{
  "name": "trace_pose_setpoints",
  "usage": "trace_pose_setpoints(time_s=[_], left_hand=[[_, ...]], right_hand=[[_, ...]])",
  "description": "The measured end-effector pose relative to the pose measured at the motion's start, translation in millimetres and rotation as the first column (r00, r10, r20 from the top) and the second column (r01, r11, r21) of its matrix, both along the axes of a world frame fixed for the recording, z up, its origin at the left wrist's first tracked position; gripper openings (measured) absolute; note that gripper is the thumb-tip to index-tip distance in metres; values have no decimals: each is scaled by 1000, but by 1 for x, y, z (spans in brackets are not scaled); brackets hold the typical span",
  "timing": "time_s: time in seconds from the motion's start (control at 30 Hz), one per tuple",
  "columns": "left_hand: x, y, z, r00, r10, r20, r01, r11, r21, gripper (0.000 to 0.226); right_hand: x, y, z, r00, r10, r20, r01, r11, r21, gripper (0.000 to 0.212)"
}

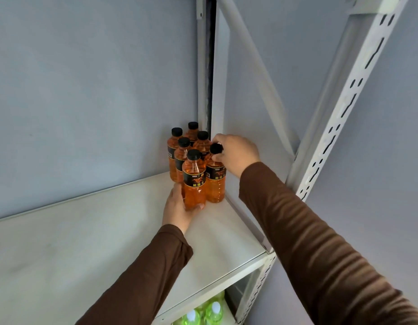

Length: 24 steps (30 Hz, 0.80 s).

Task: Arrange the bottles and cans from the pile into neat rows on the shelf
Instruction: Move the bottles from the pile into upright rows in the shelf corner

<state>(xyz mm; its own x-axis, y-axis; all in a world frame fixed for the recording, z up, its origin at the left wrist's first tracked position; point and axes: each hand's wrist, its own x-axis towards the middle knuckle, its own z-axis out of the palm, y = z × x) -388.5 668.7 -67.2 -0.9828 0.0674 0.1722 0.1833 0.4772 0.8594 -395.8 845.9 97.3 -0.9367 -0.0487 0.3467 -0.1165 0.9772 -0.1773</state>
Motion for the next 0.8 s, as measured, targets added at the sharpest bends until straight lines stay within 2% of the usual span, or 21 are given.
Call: trace_pose_setpoints(time_s=[0.1,0.23,0.8], left_hand=[[-2,0,-1,1000,-1,-4,1,999,-50,78],[-4,0,-1,1000,-5,-7,4,998,-68,80],[-8,6,-1,1000,27,2,-27,1000,-10,84]], right_hand=[[-2,-3,6,999,44,25,-46,994,103,39],[-4,-4,1,998,35,-52,-28,991,133,33],[-13,-4,-3,999,18,-44,-15,997,78,35]])
